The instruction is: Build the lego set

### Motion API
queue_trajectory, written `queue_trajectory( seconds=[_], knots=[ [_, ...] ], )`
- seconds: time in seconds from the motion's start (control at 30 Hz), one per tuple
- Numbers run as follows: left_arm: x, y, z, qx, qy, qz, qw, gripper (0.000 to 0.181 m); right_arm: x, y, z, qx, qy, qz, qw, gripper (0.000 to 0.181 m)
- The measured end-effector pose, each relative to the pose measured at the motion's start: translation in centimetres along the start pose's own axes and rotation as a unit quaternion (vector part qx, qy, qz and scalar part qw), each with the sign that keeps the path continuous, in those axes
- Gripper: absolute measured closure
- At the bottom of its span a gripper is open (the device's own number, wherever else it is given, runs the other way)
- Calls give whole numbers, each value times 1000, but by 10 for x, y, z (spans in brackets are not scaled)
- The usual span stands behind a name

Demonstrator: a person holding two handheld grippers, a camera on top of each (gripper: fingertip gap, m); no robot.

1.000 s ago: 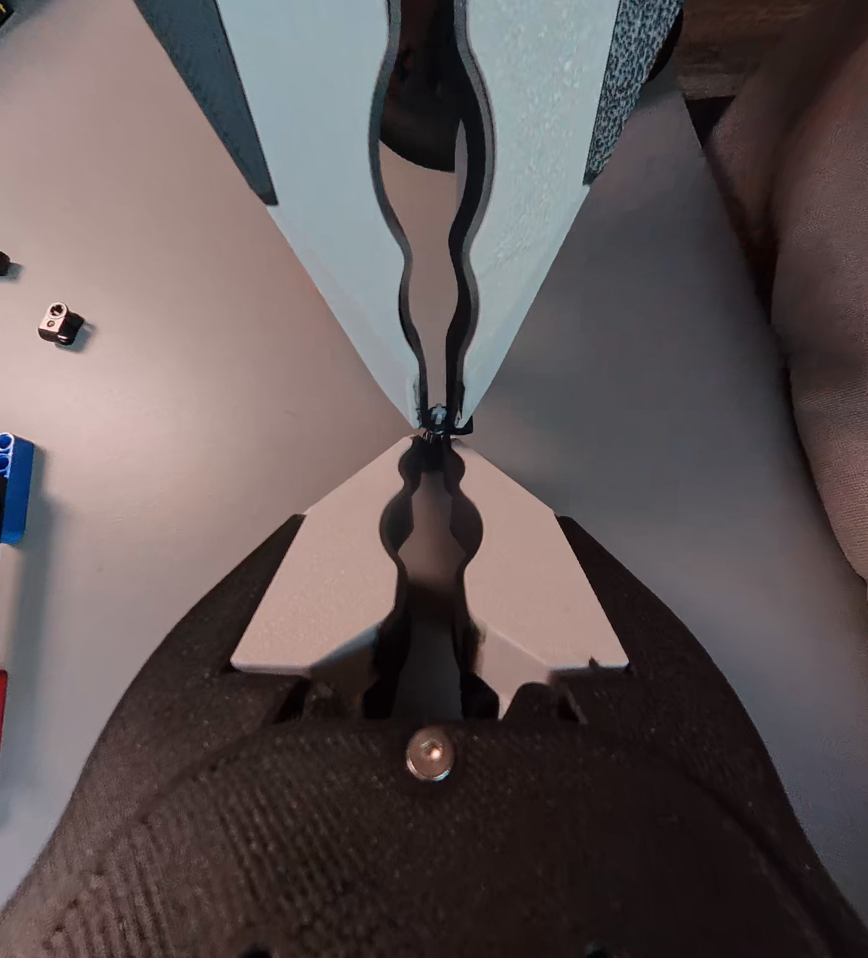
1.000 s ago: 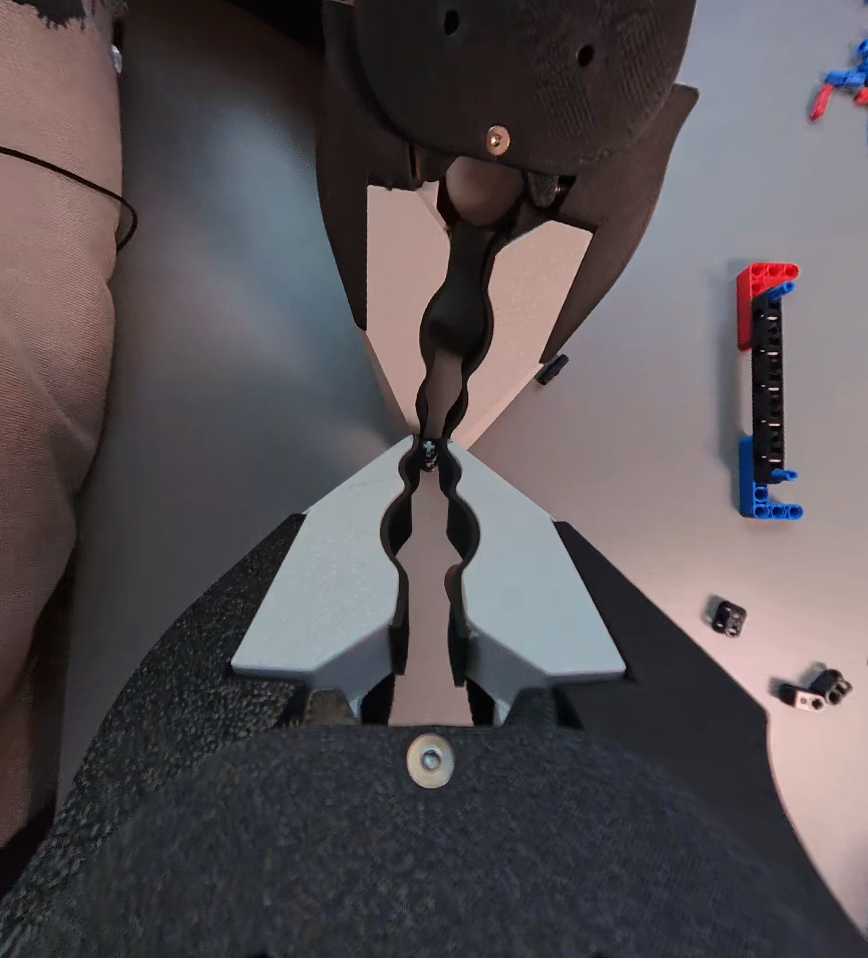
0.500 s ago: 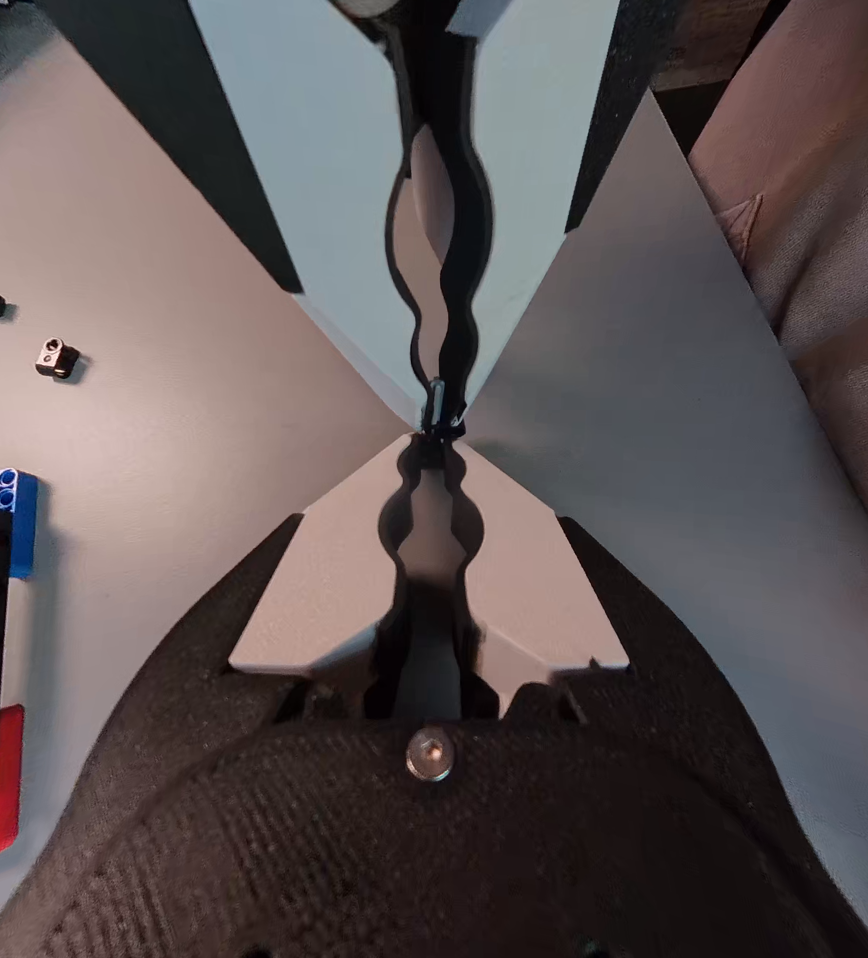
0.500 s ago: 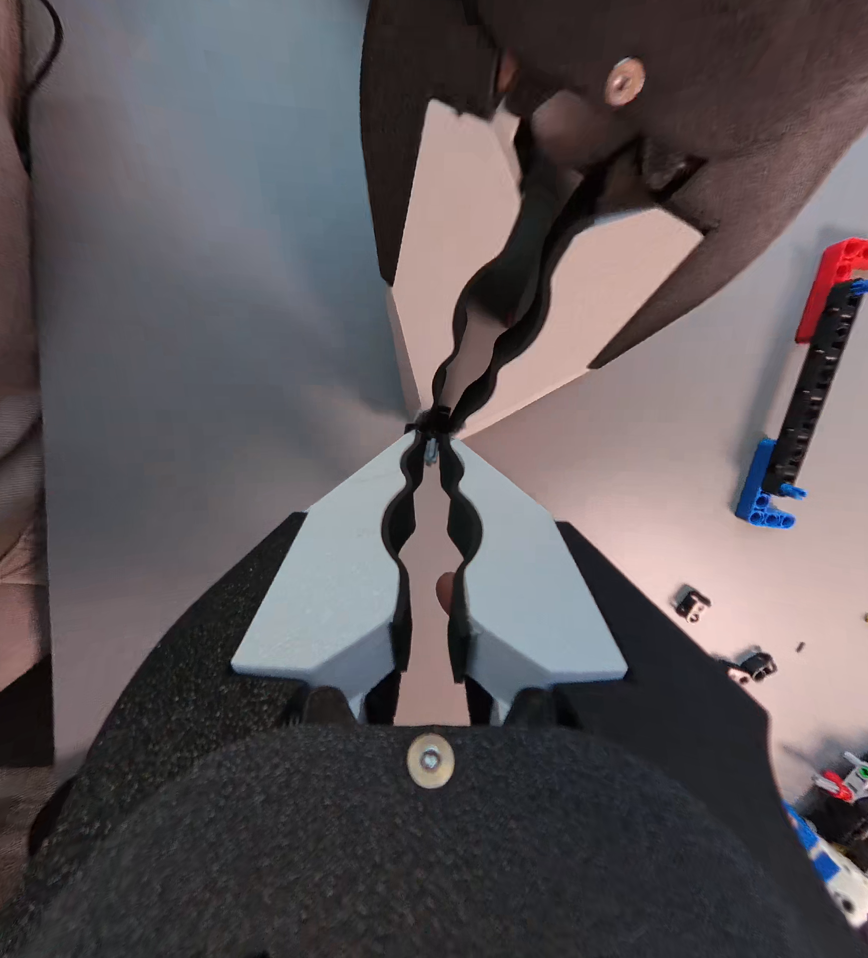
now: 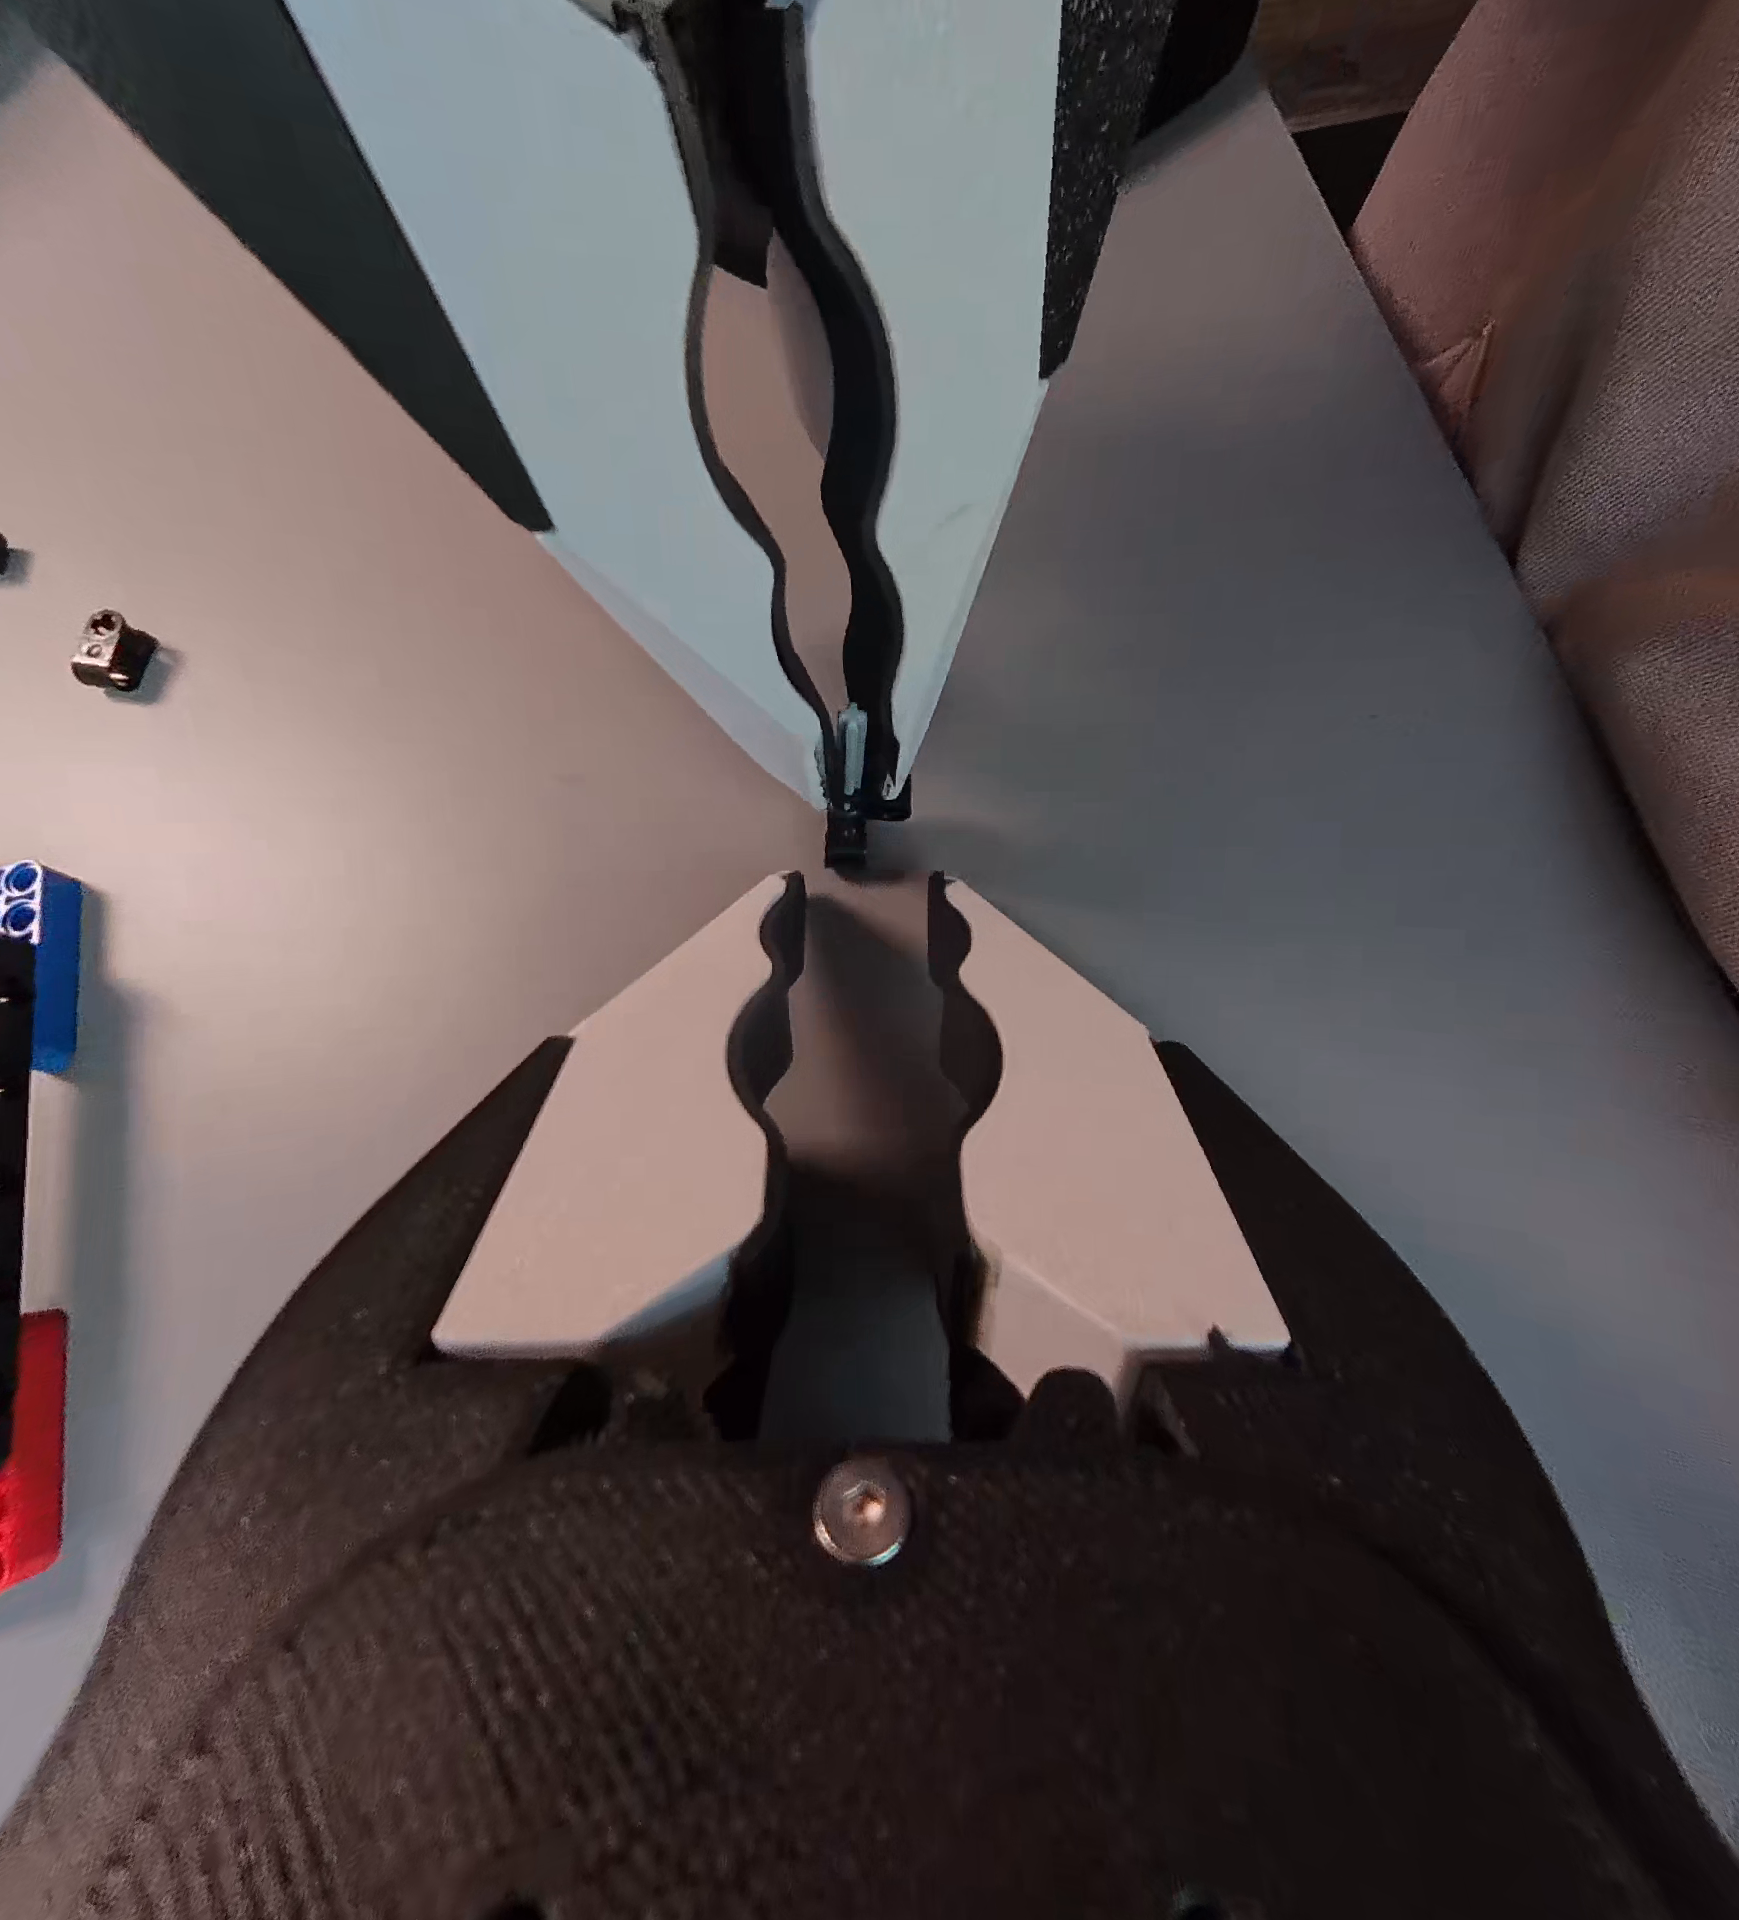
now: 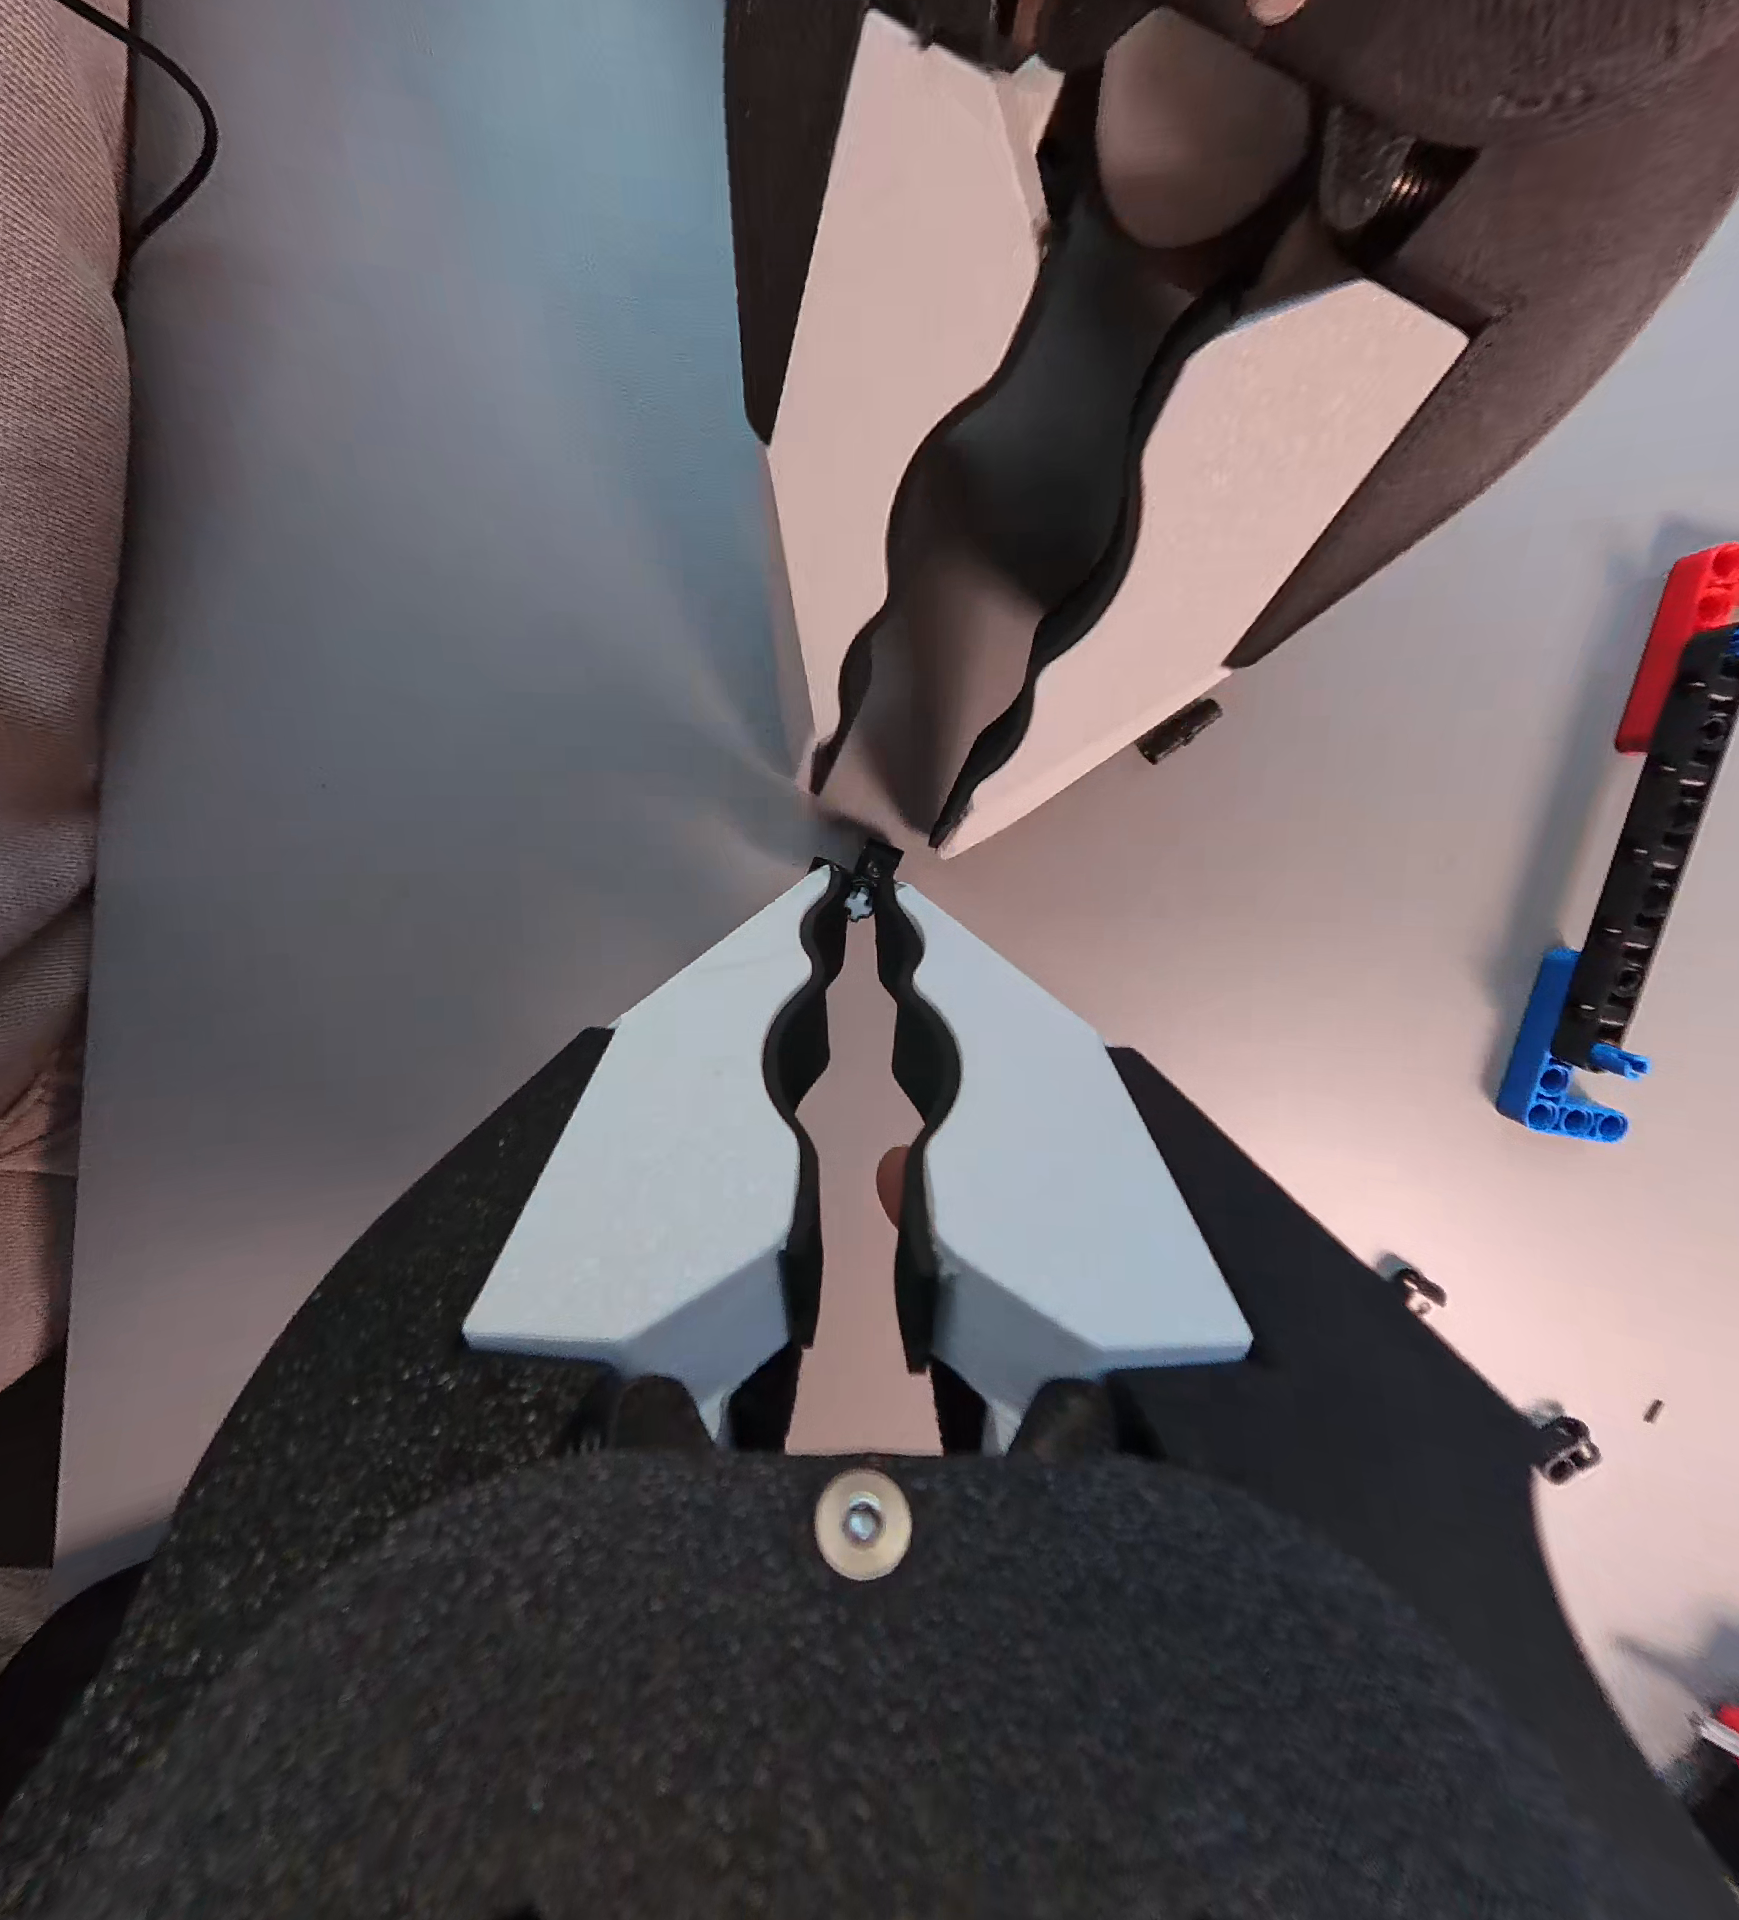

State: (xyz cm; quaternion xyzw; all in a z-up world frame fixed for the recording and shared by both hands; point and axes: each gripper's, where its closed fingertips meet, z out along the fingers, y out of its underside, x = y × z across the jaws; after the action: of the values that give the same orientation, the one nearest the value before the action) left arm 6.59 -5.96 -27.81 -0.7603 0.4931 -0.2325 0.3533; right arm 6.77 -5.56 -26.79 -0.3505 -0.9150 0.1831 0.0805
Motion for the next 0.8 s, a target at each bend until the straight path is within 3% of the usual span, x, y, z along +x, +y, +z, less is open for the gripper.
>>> queue_trajectory(
  seconds=[0.17, 0.3, 0.47, 0.8],
  knots=[
    [-2, -6, 7, 0, -17, 11, 1000, 162, 0, -1, 0, 7, -6, 0, 1000, 177],
    [-5, -6, 7, -1, -31, 17, 999, 174, 1, -3, 0, 34, 2, 12, 999, 176],
    [-6, -5, 7, -6, -46, 17, 999, 175, -2, -1, -6, 76, 9, 67, 995, 160],
    [-2, -15, -10, 43, -15, -19, 999, 175, 5, -15, -18, 216, 33, 158, 963, 178]
  ],
)
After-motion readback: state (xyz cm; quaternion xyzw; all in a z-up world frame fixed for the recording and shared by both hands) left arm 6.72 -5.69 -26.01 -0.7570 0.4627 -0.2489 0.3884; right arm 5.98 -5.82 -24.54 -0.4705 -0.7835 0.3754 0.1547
